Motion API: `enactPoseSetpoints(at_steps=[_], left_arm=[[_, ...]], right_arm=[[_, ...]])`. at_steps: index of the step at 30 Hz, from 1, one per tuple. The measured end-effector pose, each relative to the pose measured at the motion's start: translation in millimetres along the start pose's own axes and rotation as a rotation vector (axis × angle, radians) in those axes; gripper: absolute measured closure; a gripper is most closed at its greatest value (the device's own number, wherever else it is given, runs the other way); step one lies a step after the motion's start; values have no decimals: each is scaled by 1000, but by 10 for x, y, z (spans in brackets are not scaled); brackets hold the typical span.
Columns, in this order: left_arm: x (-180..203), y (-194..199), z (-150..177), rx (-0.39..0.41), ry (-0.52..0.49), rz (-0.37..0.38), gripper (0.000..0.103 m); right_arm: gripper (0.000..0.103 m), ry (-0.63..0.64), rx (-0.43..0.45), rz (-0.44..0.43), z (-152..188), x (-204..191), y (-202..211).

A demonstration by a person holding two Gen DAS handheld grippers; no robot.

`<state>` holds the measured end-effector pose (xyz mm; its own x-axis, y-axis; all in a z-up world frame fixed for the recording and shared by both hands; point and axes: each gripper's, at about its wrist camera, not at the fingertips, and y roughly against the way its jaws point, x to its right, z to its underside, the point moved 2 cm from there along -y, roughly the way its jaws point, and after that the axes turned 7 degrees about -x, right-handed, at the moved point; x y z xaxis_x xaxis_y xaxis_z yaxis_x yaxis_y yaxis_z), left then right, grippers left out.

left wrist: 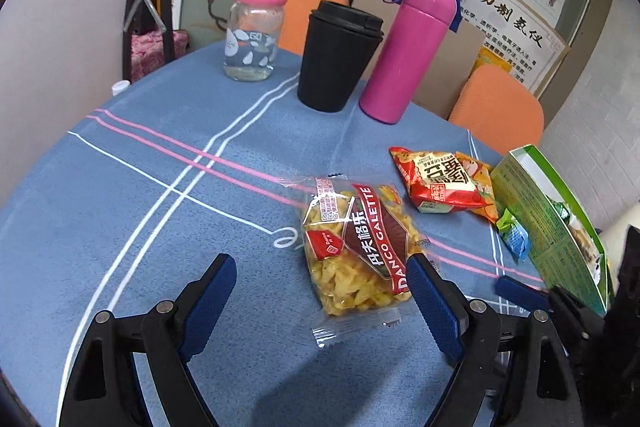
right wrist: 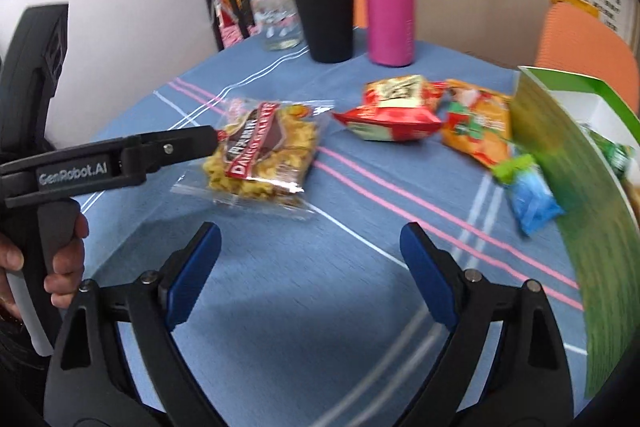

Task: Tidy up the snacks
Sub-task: 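Grasp the clear Danco Galette biscuit pack with the right tool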

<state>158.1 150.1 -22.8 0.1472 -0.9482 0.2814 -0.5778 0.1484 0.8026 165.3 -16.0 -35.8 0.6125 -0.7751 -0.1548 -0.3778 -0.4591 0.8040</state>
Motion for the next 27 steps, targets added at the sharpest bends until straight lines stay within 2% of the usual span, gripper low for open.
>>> enactPoseSetpoints(at_steps=[6, 18, 19, 20, 21, 24, 25, 27], left_arm=[[-15, -132, -61, -37, -28, 27, 22], [-26, -328, -149, -95, -29, 75, 23], [-18, -336, -157, -98, -30, 78, 28], [-5, -343, -161, -104, -34, 96, 41], [12, -350, -161, -112, -34, 120, 42], [55, -328, -157, -101, -54, 94, 48], [54, -312, -148, -98, -53, 94, 50], [36, -285, -127, -98, -41, 106, 55]], right_arm=[[23, 74, -85, -34, -183, -150, -328], [23, 80, -80, -83, -367, -204, -469], [25, 79, -79, -84, -366, -204, -468], [37, 76, -75, -95, -365, -205, -458], [45, 71, -75, -106, -376, -206, -461], [47, 55, -74, -86, -379, -196, -466], [52, 56, -70, -73, -368, -196, -460], [55, 48, -62, -73, -344, -173, -442]])
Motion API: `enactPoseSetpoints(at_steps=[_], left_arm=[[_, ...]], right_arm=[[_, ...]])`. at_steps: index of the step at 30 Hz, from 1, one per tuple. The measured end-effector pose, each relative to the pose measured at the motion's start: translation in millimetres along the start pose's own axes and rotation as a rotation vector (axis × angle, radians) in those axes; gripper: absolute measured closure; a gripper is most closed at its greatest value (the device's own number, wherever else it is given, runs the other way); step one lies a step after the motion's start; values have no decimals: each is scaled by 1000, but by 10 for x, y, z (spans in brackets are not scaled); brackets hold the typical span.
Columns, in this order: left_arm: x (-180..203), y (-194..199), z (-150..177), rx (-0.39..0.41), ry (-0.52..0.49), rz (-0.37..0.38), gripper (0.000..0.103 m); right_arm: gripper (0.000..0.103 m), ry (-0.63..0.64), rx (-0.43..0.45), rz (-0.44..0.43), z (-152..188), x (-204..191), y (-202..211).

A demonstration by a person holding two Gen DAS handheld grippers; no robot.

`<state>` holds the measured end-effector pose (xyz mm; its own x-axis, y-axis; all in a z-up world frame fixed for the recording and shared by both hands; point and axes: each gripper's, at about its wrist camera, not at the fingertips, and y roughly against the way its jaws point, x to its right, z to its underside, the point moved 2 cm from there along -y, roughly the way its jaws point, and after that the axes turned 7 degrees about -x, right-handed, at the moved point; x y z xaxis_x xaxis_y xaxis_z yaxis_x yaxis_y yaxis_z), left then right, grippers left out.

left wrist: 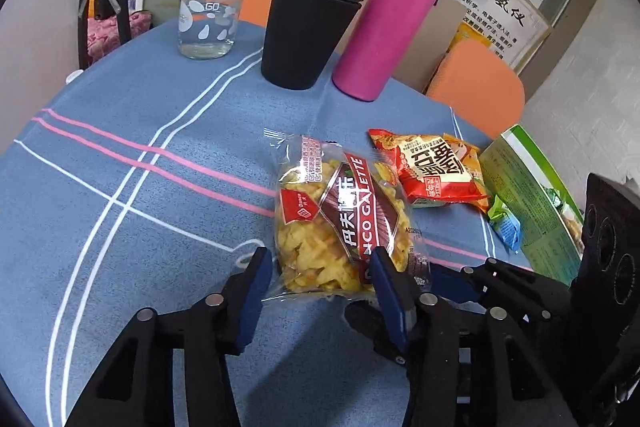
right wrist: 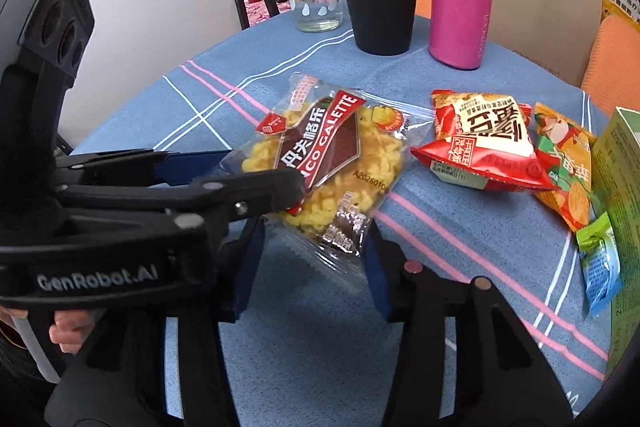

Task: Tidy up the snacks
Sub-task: 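Grasp the clear Danco Galette biscuit pack with the right tool, then carry the biscuit pack over the green box and open the right tool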

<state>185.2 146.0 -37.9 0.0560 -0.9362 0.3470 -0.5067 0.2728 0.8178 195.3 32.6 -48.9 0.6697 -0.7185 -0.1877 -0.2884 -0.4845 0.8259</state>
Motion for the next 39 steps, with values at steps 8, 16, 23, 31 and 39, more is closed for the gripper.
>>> enactPoseSetpoints(at_steps=[8, 16, 23, 31, 39], left_arm=[[162, 199, 76, 46, -11, -19, 70], [604, 515, 115, 110, -75, -16, 71], [1421, 617, -45, 164, -221, 9, 71], [2461, 254, -299, 131, -366, 95, 72], [2999, -129, -402, 174, -415, 8, 12]], right_arm=[[69, -39, 46, 6, 171, 66, 192], [69, -49, 165, 18, 356, 142, 660], [69, -119, 317, 74, 546, 541, 1252], [69, -277, 401, 172, 818, 1329, 1753], [33, -417, 444, 324, 982, 1875, 1872]])
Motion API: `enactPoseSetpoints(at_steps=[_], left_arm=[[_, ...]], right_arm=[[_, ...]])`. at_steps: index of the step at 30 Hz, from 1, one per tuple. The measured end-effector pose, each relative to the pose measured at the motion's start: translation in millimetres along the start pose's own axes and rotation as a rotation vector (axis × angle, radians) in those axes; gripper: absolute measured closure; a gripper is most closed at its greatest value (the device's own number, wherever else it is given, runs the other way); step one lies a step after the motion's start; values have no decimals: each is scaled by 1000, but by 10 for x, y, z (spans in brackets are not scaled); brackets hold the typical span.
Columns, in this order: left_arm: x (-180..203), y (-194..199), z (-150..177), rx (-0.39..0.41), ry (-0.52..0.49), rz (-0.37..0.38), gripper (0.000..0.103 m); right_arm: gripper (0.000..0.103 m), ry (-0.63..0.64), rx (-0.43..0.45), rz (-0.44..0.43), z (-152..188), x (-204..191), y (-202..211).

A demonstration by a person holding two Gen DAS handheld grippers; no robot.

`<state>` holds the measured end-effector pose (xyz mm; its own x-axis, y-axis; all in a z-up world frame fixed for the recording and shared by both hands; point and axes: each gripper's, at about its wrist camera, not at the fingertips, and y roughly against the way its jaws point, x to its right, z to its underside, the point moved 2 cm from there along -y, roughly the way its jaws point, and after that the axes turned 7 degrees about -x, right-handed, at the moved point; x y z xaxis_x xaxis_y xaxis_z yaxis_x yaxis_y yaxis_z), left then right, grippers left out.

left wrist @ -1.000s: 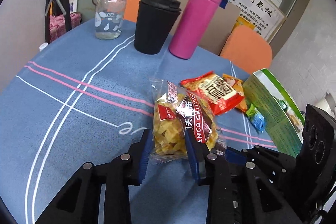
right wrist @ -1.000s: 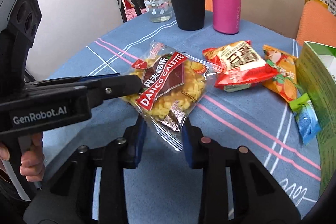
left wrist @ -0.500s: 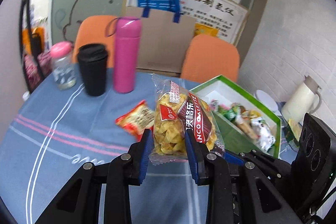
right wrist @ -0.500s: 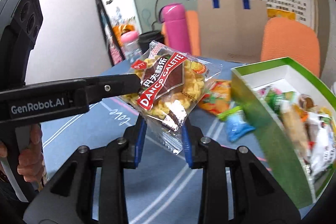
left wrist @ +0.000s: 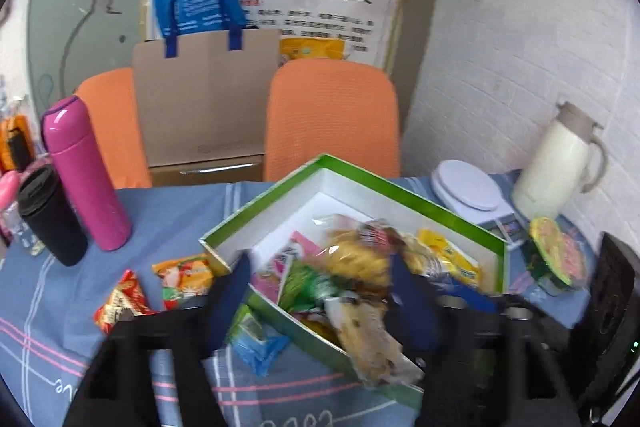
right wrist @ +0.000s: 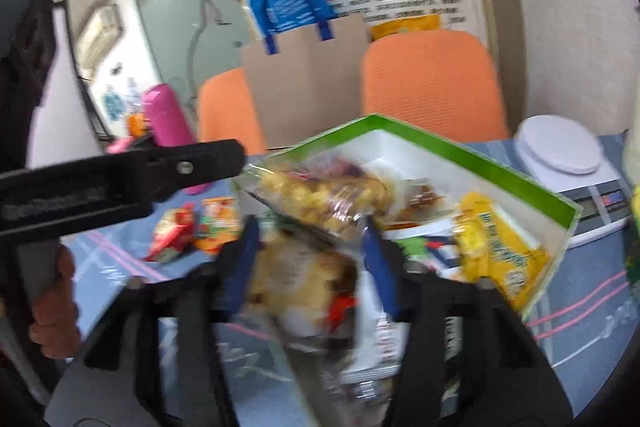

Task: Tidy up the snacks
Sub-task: 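Carry the biscuit pack over the green box and open the right tool, then withdraw the right tool and grasp the blue-green wrapped bar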

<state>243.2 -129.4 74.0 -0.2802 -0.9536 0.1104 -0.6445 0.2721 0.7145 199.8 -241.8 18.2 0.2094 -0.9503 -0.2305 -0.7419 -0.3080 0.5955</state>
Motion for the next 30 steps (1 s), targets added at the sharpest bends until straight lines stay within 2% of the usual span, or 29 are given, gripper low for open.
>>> enactPoseSetpoints(at_steps=[1, 3, 6, 17, 24, 30], left_arm=[[-30, 13, 6, 33, 20, -6, 11], [-74, 17, 39, 40, 41, 20, 11], [-150, -8, 88, 16, 66, 9, 10], [-343, 98, 314, 15, 64, -97, 10], [-551, 249, 463, 28, 98, -114, 10], [-733, 316, 568, 32, 120, -136, 10]], right_arm=[[23, -2, 15, 24, -17, 6, 19], [21, 3, 37, 57, -43, 16, 50], [16, -2, 22, 63, -25, 36, 30], [14, 16, 23, 53, 13, 108, 16], [14, 22, 65, 27, 71, 67, 106], [14, 43, 111, -7, 105, -117, 224]])
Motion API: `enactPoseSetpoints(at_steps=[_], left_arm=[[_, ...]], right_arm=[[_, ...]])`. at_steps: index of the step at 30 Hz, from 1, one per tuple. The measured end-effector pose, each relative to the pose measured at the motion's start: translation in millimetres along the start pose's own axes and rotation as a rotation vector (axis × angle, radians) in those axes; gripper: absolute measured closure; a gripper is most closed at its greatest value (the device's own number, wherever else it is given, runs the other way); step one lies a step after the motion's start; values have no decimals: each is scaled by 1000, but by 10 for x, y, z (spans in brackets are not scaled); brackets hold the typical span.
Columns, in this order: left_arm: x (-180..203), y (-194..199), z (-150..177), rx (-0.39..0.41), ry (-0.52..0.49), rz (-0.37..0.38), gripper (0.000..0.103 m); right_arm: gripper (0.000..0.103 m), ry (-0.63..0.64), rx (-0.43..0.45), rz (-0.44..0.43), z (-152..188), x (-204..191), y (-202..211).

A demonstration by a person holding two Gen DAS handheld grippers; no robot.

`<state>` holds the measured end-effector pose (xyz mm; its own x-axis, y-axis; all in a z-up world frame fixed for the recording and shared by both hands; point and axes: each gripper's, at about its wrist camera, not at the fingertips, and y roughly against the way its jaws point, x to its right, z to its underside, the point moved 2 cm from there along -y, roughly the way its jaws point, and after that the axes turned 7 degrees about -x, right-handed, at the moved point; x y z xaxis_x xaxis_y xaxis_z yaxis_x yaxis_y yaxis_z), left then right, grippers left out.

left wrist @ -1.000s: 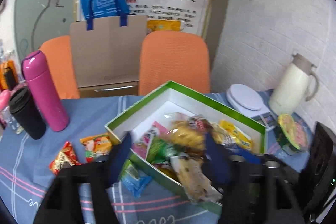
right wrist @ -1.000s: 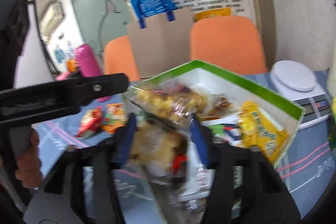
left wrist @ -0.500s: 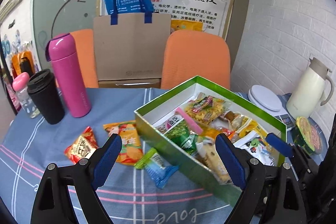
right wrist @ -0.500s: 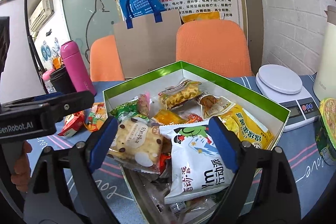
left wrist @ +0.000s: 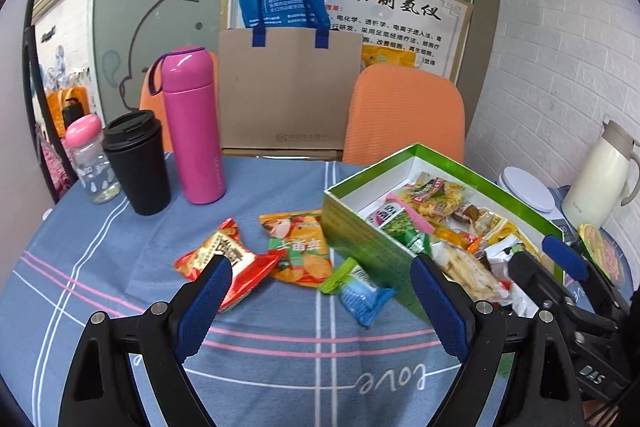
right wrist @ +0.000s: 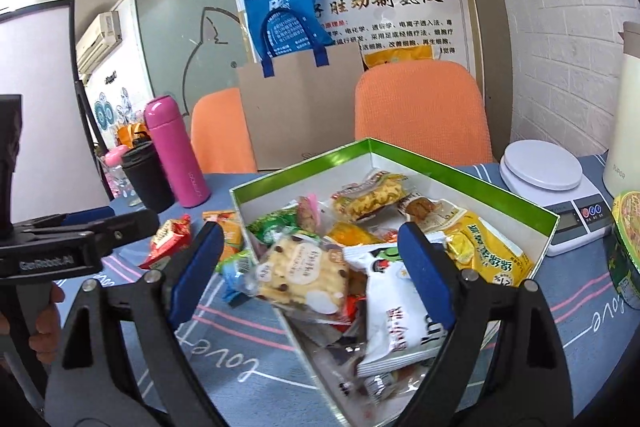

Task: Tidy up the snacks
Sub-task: 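Withdraw the right tool and grasp the blue-green wrapped bar, then lift the blue bar with the right tool while the left grasps the orange chip bag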

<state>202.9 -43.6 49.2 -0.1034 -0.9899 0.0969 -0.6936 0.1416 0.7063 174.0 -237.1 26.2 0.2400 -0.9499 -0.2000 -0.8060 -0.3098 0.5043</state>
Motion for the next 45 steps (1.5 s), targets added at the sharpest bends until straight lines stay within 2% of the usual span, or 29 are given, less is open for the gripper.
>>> enactPoseSetpoints(at_steps=[3, 6, 9, 11, 14, 22, 27, 29, 32, 35, 42, 43, 44, 45], left_arm=[[-138, -12, 35, -2, 17, -24, 10], [-352, -24, 76, -9, 48, -49, 10], [-599, -38, 113, -20, 88, -77, 10], [-740, -33, 147, -20, 99, -100, 10], [-890, -17, 223, -20, 91, -112, 11], [-1105, -1, 369, -39, 74, -46, 11], [-1221, 14, 416, -57, 66, -8, 16], [-1245, 7, 427, -65, 62, 1, 18], [-1262, -46, 438, -81, 59, 13, 21], [-1225, -108, 436, -104, 62, 26, 21], [-1055, -135, 449, -138, 22, 71, 21], [-1023, -154, 444, -146, 17, 84, 21], [-990, -178, 433, -154, 14, 92, 24], [-957, -200, 423, -161, 11, 101, 27]], right_arm=[[14, 32, 6, -32, 6, -194, 60], [16, 67, -35, -67, 25, -422, 46], [34, 91, -122, -142, 68, -668, -73], [49, 116, -204, -139, 120, -831, -227], [53, 162, -300, -71, 204, -999, -509], [56, 190, -414, 61, 249, -1129, -1165], [56, 237, -429, 172, 254, -1143, -1397], [55, 226, -435, 153, 260, -1120, -1396], [60, 166, -422, -8, 228, -1112, -1233], [60, 222, -352, 62, 180, -1130, -1172], [56, 207, -492, 10, 316, -1057, -1471], [58, 209, -477, 4, 312, -1064, -1430], [65, 204, -474, -5, 316, -1059, -1378], [66, 194, -482, -10, 327, -1052, -1336]])
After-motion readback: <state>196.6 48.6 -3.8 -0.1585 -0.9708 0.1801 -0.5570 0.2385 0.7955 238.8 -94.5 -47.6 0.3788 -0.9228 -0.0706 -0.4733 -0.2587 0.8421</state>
